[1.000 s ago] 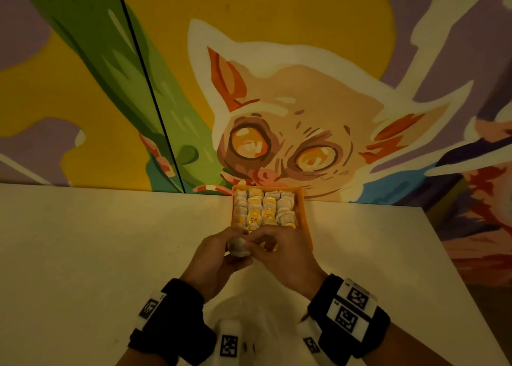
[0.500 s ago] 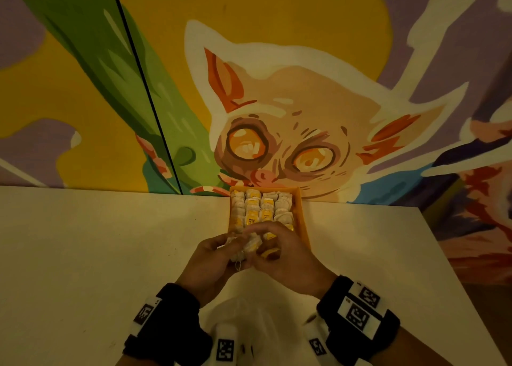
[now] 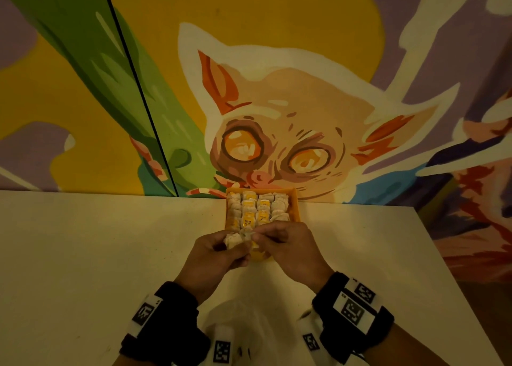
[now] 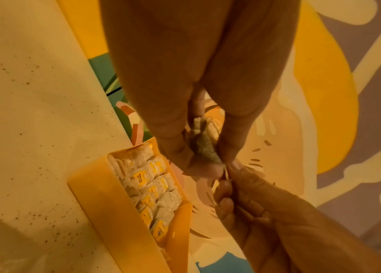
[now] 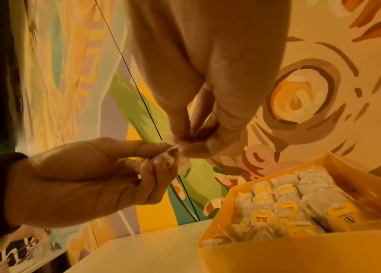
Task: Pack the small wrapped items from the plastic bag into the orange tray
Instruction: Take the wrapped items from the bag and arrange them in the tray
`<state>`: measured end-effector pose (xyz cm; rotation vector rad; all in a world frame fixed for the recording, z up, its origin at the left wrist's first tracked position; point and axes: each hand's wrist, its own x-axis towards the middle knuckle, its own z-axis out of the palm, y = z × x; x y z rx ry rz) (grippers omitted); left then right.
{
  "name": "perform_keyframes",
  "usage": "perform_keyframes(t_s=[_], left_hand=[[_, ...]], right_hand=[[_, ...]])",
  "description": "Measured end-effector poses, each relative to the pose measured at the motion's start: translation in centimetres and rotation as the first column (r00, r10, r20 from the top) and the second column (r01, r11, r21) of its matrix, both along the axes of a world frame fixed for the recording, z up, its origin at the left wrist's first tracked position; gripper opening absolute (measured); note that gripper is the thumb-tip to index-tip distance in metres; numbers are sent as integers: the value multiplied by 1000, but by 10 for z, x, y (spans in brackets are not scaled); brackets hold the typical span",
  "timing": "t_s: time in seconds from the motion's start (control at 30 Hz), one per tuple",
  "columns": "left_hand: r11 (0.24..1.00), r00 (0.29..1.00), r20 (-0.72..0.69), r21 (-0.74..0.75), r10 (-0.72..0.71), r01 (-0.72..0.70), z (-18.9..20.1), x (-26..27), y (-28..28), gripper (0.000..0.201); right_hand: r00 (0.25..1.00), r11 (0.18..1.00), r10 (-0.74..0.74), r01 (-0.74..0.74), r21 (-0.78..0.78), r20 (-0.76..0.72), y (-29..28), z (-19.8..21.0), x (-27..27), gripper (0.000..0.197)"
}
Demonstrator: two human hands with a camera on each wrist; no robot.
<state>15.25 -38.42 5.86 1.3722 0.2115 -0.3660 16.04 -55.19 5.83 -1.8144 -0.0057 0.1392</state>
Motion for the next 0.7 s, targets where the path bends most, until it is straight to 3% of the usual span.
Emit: perform_keyframes(t_s=[0.13,0.3,0.4,0.47,0.53,0.6,0.7], left_hand=[[990,998,63,144,-25,15,0,0,0,7],[957,987,141,287,-72,29,1,3,0,5],[902,965,213,429,-154,50,1,8,2,5],[832,936,255,551,-241,64,2,10,4,7],[771,907,273,631,-322,84,4,12,5,10],[743,890,274,662,-364,100,7,13,5,8],[776,897,266,619,-352,121,7,14,6,7]], right_hand=[[999,998,-43,43,-51,-3,-1,-2,1,3],[981,986,-102,122,117,-168,-4,2,0,1],[991,993,-101,95,-67,-90,-9,-4,-2,20],[999,976,24,-14,-219,45,-13,-7,-6,47],[974,938,191,-145,-316,119,-16,-7,-8,57],[950,899,277,-202,-388,147,-15,-3,-9,42],[968,914,203,-133,-384,147,-16,3,-8,20]])
